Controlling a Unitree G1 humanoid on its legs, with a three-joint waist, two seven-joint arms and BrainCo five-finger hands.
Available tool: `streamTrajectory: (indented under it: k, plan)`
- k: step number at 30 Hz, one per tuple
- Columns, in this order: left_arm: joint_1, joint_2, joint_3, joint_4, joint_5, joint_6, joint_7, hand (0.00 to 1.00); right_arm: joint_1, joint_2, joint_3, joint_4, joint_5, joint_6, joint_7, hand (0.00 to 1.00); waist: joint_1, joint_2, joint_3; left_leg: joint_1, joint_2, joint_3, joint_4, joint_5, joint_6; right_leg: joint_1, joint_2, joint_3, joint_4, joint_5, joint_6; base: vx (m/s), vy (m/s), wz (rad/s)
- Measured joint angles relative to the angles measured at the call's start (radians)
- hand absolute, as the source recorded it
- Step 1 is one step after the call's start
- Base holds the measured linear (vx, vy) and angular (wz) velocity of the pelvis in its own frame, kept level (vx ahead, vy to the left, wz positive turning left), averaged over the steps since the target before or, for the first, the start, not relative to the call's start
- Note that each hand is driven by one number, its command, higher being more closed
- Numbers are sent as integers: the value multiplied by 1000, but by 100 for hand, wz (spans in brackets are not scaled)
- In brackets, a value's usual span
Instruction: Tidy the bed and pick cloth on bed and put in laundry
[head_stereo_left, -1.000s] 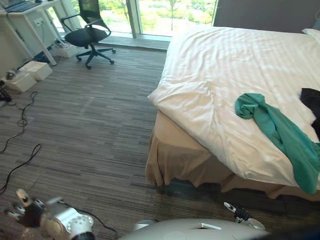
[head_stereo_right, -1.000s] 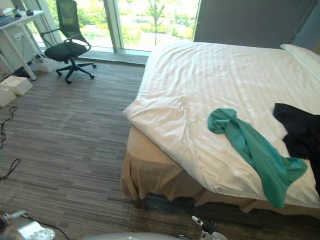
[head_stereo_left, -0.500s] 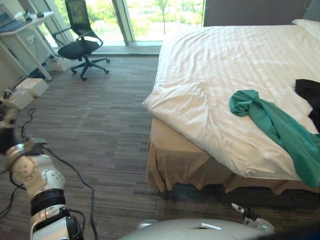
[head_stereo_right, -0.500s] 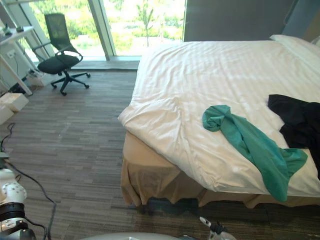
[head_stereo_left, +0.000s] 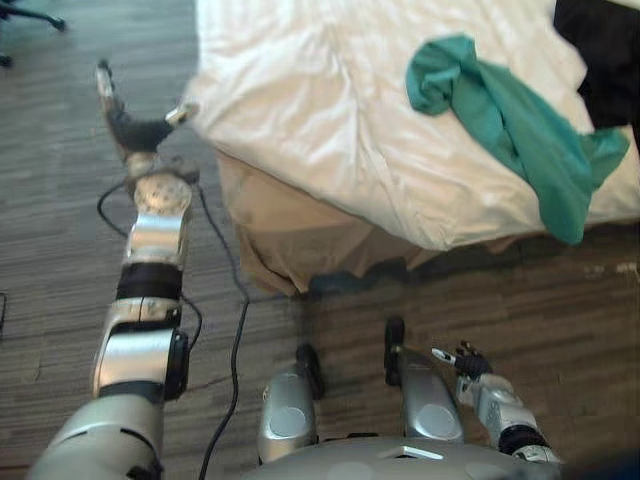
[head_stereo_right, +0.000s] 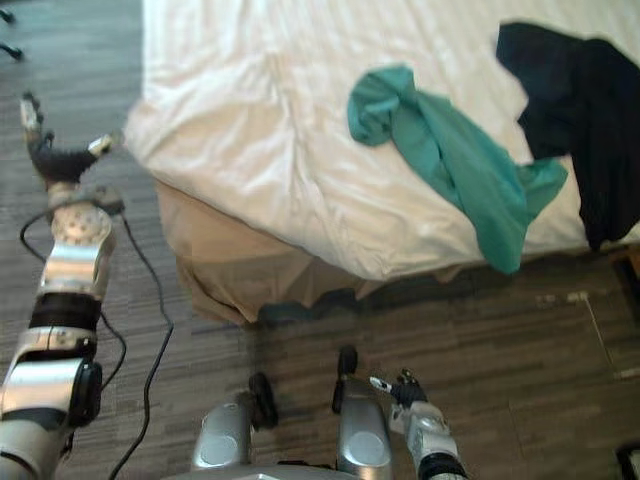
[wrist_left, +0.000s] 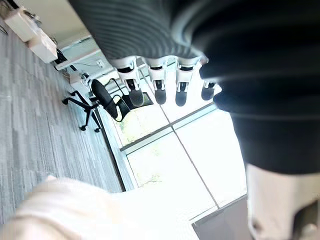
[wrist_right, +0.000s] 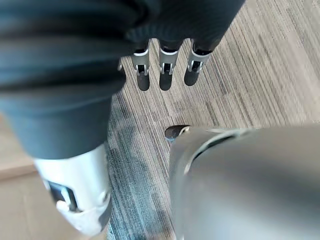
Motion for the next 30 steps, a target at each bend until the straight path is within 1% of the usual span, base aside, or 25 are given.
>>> streamTrajectory:
  k: [1, 2, 3, 4, 5, 6, 9, 11, 13, 15, 18, 20, 21, 22, 24, 26, 27, 28, 29, 30]
  plan:
    - [-27, 0, -9, -3, 24, 17, 14, 0, 0, 0, 13, -22, 13, -1, 2, 0, -6, 1, 7, -21, 13, 5, 22, -2, -3, -18, 6, 0, 10, -4, -6, 18, -50, -17]
    - [-42, 0, -11, -6, 26, 21, 21, 0, -1, 0, 18, -32, 13, -2, 3, 0, -5, -2, 15, -28, 18, 7, 29, -4, -4, -28, 9, 2, 17, -6, -9, -1, -49, -8]
    - [-73, 0, -14, -9, 29, 36, 39, 0, -3, 0, 25, -46, 13, -10, 5, 0, -5, 0, 25, -51, 31, 8, 47, -11, -4, -51, 16, 3, 32, -8, -12, -14, -38, -11]
    - [-102, 1, -17, -11, 58, 54, 51, 0, -5, 0, 31, -57, 13, -14, 11, 0, -4, -6, 35, -74, 39, 11, 65, -19, -3, -80, 20, 4, 50, -13, -18, -28, -37, -8]
    - [-114, 0, -19, -11, 66, 61, 59, 0, -7, -1, 35, -60, 13, -17, 13, 0, -5, -5, 41, -87, 44, 11, 74, -22, -2, -91, 21, 4, 58, -13, -19, -31, -35, -7]
    - [-135, 0, -22, -12, 71, 80, 69, 0, -11, -2, 40, -66, 13, -21, 15, 0, -5, -7, 59, -102, 49, 13, 88, -23, -1, -108, 22, 6, 71, -14, -20, -33, -30, -2]
    - [-155, 0, -23, -18, 116, 127, 70, 0, -16, -2, 41, -75, 16, -34, 26, 0, -13, -7, 84, -137, 56, 13, 112, -26, 3, -141, 22, 9, 87, -16, -23, -42, -25, -1]
    - [-180, 0, -30, -28, 161, 174, 49, 0, -34, -1, 41, -77, 30, -57, 33, 0, -27, -7, 93, -178, 66, 8, 123, -45, 13, -178, 26, 4, 98, -18, -24, -72, -18, 5]
    - [-199, 0, -46, -40, 186, 199, 24, 0, -38, 1, 41, -89, 36, -66, 34, 0, -30, -12, 97, -212, 68, 5, 140, -47, 15, -211, 24, 4, 112, -18, -24, -80, -17, 4]
    - [-214, 0, -69, -47, 221, 234, -13, 0, -41, 1, 40, -99, 68, -77, 36, 0, -32, -13, 109, -246, 72, 3, 159, -47, 17, -240, 22, 3, 124, -15, -26, -41, -15, 3]
    - [-234, -1, -79, -47, 227, 258, -45, 0, -46, 4, 26, -115, 113, -78, 49, 0, -37, -15, 129, -274, 75, 1, 167, -44, 23, -264, 22, 2, 128, -9, -29, -12, -8, 2]
    - [-244, -2, -86, -47, 263, 264, -51, 0, -53, 6, 7, -115, 133, -82, 59, 0, -39, -14, 130, -291, 76, 1, 169, -43, 24, -280, 22, 1, 127, -6, -31, 0, 0, 0]
    - [-254, -2, -93, -47, 268, 271, -52, 100, -62, 6, 1, -115, 141, -87, 61, 0, -42, -14, 132, -299, 77, 2, 170, -42, 25, -288, 22, 1, 127, -5, -31, 49, -1, 0]
    - [-256, -2, -97, -47, 292, 273, -52, 100, -75, 6, -3, -115, 149, -87, 63, 0, -49, -13, 134, -300, 76, 5, 170, -42, 26, -290, 21, 2, 126, -5, -31, 55, 3, -1]
    - [-263, -2, -105, -47, 305, 274, -52, 100, -86, 6, -4, -130, 170, -89, 67, 0, -52, -13, 134, -298, 76, 17, 166, -42, 26, -295, 21, 7, 125, -4, -31, 60, 8, -7]
    - [-277, -2, -115, -46, 375, 277, -79, 100, -99, 5, -14, -143, 179, -89, 70, 0, -52, -13, 134, -298, 69, 34, 157, -37, 28, -309, 18, 20, 125, -2, -30, 57, 6, -10]
    - [-286, -2, -125, -46, 427, 278, -119, 100, -114, 6, -28, -144, 181, -87, 71, 0, -53, -12, 135, -296, 63, 46, 148, -34, 30, -316, 15, 27, 123, 2, -29, 60, 10, -9]
    - [-296, -1, -138, -45, 483, 283, -187, 100, -122, 2, -37, -148, 181, -86, 71, 0, -55, -8, 137, -295, 56, 58, 144, -26, 32, -320, 11, 35, 117, 7, -26, 75, 14, -7]
    - [-300, -1, -147, -44, 496, 284, -217, 100, -123, -2, -39, -152, 180, -86, 70, 0, -57, -4, 139, -293, 53, 61, 140, -23, 32, -320, 10, 37, 114, 9, -25, 71, 16, -2]
    - [-308, -1, -161, -43, 496, 291, -266, 100, -124, -10, -48, -153, 177, -85, 69, 0, -58, 1, 142, -286, 46, 73, 133, -17, 32, -320, 3, 43, 114, 10, -24, 63, 20, -6]
